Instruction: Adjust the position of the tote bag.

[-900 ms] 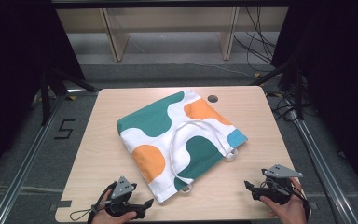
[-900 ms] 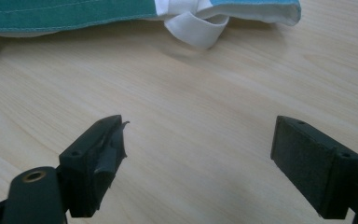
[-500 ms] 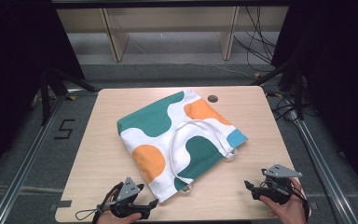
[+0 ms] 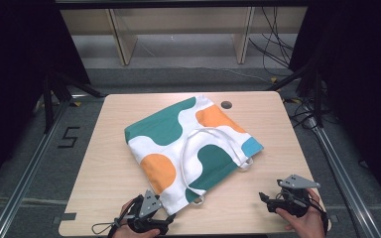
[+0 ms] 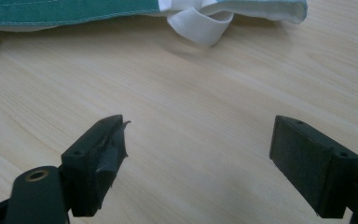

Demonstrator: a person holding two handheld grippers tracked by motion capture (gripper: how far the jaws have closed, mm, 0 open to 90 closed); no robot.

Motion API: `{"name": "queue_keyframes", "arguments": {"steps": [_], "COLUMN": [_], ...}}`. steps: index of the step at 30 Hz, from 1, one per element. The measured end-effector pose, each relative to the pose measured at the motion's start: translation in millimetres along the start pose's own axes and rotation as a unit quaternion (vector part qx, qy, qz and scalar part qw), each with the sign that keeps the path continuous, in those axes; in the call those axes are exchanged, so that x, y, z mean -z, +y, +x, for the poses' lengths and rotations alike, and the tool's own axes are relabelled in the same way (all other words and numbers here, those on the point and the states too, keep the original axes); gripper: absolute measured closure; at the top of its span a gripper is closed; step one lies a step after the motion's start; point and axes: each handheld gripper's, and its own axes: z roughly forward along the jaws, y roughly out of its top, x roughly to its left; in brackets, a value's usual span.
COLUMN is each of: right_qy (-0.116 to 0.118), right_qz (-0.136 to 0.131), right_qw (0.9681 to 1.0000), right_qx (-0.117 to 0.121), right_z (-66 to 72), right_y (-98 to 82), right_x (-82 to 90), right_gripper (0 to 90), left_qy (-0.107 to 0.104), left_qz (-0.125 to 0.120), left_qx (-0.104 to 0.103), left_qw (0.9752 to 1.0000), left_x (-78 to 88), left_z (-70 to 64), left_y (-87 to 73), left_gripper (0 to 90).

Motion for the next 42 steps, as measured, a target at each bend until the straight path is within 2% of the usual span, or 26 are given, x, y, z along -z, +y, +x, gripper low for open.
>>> {"name": "queue_keyframes", "arguments": {"steps": [2, 3, 4, 5, 8, 10, 12, 14, 15, 16, 17, 20, 21, 23, 24, 26, 27, 29, 30, 31, 32, 33, 34, 36, 37, 42], "right_qy": [0.000, -0.001, -0.001, 0.000, 0.002, 0.015, 0.016, 0.015, 0.014, 0.010, 0.009, 0.013, 0.010, 0.012, 0.011, 0.009, 0.023, 0.023, 0.021, 0.022, 0.019, 0.012, 0.015, 0.022, 0.017, 0.018], "right_qz": [-0.006, -0.004, -0.004, -0.002, -0.001, 0.007, 0.007, 0.007, 0.000, -0.004, 0.000, -0.001, 0.001, 0.002, -0.003, -0.002, 0.006, 0.006, 0.007, 0.007, 0.004, -0.001, 0.000, -0.005, -0.005, -0.010], "right_qw": [0.9999, 1.0000, 1.0000, 1.0000, 1.0000, 0.9999, 0.9998, 0.9996, 0.9999, 0.9998, 0.9999, 0.9999, 0.9999, 0.9999, 0.9999, 0.9999, 0.9996, 0.9996, 0.9997, 0.9996, 0.9997, 0.9996, 0.9998, 0.9996, 0.9997, 0.9992], "right_qx": [0.015, 0.003, 0.003, -0.001, -0.001, 0.000, -0.001, -0.021, 0.000, 0.014, 0.005, 0.010, 0.008, 0.008, 0.011, 0.010, 0.014, 0.014, 0.014, 0.014, 0.015, 0.025, 0.015, 0.013, 0.019, 0.035], "right_z": [-2.9, -1.1, -1.1, -0.5, -0.2, -0.1, 0.1, 3.6, 0.5, -0.6, 1.6, 1.7, 2.2, 2.0, 1.3, 1.4, -0.5, -0.5, 0.1, 0.3, 0.8, 0.6, 2.6, 4.1, 4.9, 4.5], "right_y": [0.4, 1.0, 1.0, 1.0, 1.1, 1.7, 1.7, 1.2, 1.4, 0.9, 1.5, 1.7, 1.6, 1.8, 1.7, 1.6, 2.1, 2.1, 2.2, 2.3, 2.1, 1.7, 2.3, 2.6, 3.0, 4.6], "right_x": [-1.7, -0.2, -0.2, -0.3, -0.4, -0.3, -0.4, -0.2, -1.8, -2.9, -1.2, -2.0, -1.7, -1.3, -1.0, -0.6, -0.5, -0.5, -0.6, -0.6, -0.8, -1.5, -0.4, -0.7, -0.1, -4.2], "right_gripper": [19.1, 19.1, 19.1, 19.1, 19.1, 19.2, 19.2, 19.2, 19.3, 19.4, 19.8, 19.8, 20.0, 20.1, 20.4, 20.4, 20.5, 20.5, 20.6, 20.6, 20.6, 20.6, 20.5, 20.5, 20.5, 20.9], "left_qy": [-0.003, 0.004, 0.001, 0.003, 0.008, 0.020, 0.034, 0.063, 0.067, 0.072, 0.062, 0.061, 0.050, 0.046, 0.049, 0.046, 0.046, 0.056, 0.064, 0.074, 0.074, 0.084, 0.089, 0.104, 0.112, 0.119], "left_qz": [-0.001, 0.003, -0.002, 0.006, 0.012, 0.036, 0.038, 0.047, 0.052, 0.059, 0.055, 0.046, 0.035, 0.030, 0.013, 0.007, -0.003, -0.027, -0.045, -0.046, -0.043, -0.052, -0.051, -0.046, -0.033, -0.037], "left_qx": [0.001, -0.009, -0.004, -0.016, -0.021, -0.042, -0.050, -0.086, -0.091, -0.082, -0.071, -0.086, -0.084, -0.089, -0.076, -0.071, -0.059, -0.038, -0.042, -0.053, -0.036, -0.036, -0.043, -0.014, -0.021, 0.007], "left_qw": [1.0000, 0.9999, 1.0000, 0.9999, 0.9997, 0.9983, 0.9975, 0.9932, 0.9923, 0.9923, 0.9940, 0.9933, 0.9946, 0.9946, 0.9958, 0.9964, 0.9972, 0.9974, 0.9961, 0.9948, 0.9957, 0.9944, 0.9938, 0.9935, 0.9929, 0.9922], "left_x": [-0.5, -1.7, -3.2, -5.2, -10.9, -12.8, -17.1, -19.3, -20.4, -20.9, -19.5, -17.1, -13.2, -10.4, -5.1, -2.1, 1.1, 9.9, 14.0, 17.8, 19.1, 20.2, 22.9, 27.3, 30.5, 33.9], "left_z": [-1.4, -2.2, -4.8, -6.5, -10.7, -11.4, -14.5, -15.1, -16.4, -17.8, -15.6, -11.7, -10.1, -9.1, -6.4, -2.9, 0.1, 7.5, 12.5, 17.2, 18.9, 22.4, 27.3, 31.2, 36.5, 56.7], "left_y": [0.7, 1.6, 2.4, 4.1, 5.3, 6.8, 7.2, 9.3, 9.2, 8.7, 9.3, 9.9, 9.4, 9.3, 8.3, 7.9, 6.8, 5.8, 6.1, 5.9, 3.3, 1.1, 0.1, -4.2, -5.7, -12.0], "left_gripper": [20.9, 20.5, 20.5, 19.6, 19.4, 19.5, 20.9, 21.6, 23.3, 25.8, 28.9, 32.3, 41.3, 45.7, 52.4, 54.8, 59.3, 60.9, 62.7, 65.1, 67.7, 69.2, 71.7, 73.6, 74.6, 75.2]}}
